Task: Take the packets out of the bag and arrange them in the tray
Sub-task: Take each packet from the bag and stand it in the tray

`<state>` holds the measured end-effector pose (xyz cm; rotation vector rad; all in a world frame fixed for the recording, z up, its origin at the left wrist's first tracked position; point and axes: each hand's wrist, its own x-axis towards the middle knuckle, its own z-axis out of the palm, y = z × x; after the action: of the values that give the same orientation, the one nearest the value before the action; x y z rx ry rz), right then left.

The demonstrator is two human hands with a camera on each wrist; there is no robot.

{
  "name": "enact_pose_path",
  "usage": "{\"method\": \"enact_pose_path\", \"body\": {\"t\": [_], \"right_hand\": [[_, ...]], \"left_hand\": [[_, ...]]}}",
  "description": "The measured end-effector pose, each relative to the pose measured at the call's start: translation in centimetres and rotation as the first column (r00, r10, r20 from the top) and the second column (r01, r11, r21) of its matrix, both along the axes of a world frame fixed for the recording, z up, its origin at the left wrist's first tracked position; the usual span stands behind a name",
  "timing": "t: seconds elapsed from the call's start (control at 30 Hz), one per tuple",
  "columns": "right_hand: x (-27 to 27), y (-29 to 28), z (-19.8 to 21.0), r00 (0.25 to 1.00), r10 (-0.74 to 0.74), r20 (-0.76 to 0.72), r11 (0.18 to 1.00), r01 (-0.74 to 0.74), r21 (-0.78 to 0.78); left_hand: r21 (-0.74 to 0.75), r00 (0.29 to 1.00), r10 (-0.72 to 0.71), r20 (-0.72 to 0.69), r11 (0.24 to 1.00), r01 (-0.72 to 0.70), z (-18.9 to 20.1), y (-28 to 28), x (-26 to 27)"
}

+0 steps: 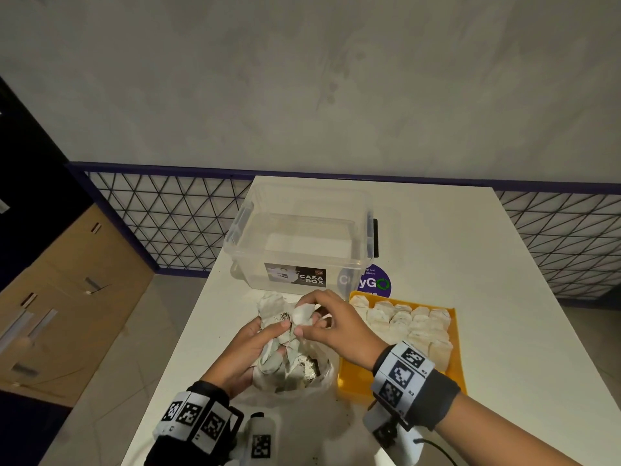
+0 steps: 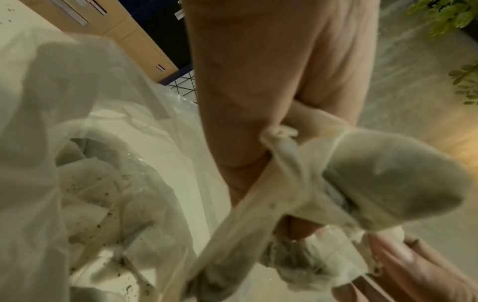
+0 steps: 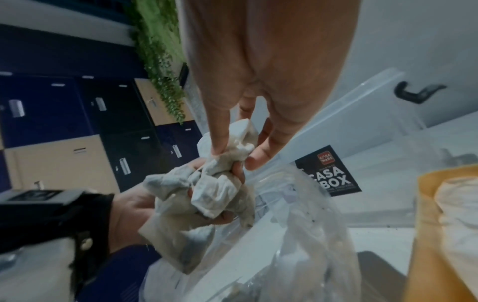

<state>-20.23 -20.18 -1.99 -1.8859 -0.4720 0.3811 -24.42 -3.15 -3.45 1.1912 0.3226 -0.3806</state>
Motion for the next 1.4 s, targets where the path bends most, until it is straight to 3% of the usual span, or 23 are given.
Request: {"method": "enact_pose_path", "body": {"t": [0.27, 0.63, 0.83, 1.0, 1.1, 1.2, 1.4], "right_hand": [[0.0, -0.3, 0.3, 0.950, 0.046, -0.309, 0.973, 0.027, 0.230], [0.1, 0.1, 1.2, 0.900, 0.071, -0.430, 0.970, 0.038, 0.240], [0.0, 0.3, 1.9, 0.962, 0.062, -0.267, 0.994, -0.036, 0.103], [0.2, 0.1, 2.3, 0.981, 0.145, -0.132, 0.989, -0.148, -0.013], [0.2, -0.1, 2.4, 0.996, 0.091, -0.020, 0.993, -0.092, -0.068], [0.3, -0.3, 2.8, 1.000, -0.012, -0.028, 1.000, 0.013, 0.015], [0.9, -1.6, 3.6, 0.994, 0.054, 0.094, 0.988, -0.040, -0.148]], "left_hand": [[0.004, 1.000, 0.021, -0.005, 1.000, -0.021, -0.4, 0.3, -0.3], [0.006, 0.998, 0.045, -0.032, 0.999, -0.045, -1.0, 1.3, -0.6], [0.055, 0.998, 0.052, -0.046, 0.997, -0.050, -0.9, 1.5, -0.7], [0.090, 0.997, 0.059, -0.050, 0.994, -0.054, -0.8, 1.7, -0.7], [0.080, 0.996, 0.064, -0.061, 0.995, -0.059, -0.7, 1.7, -0.7], [0.069, 0.997, 0.051, -0.062, 0.997, -0.047, -0.4, 1.5, -0.6], [0.094, 0.997, 0.035, -0.068, 0.995, -0.029, 0.2, 0.8, -0.8]]}}
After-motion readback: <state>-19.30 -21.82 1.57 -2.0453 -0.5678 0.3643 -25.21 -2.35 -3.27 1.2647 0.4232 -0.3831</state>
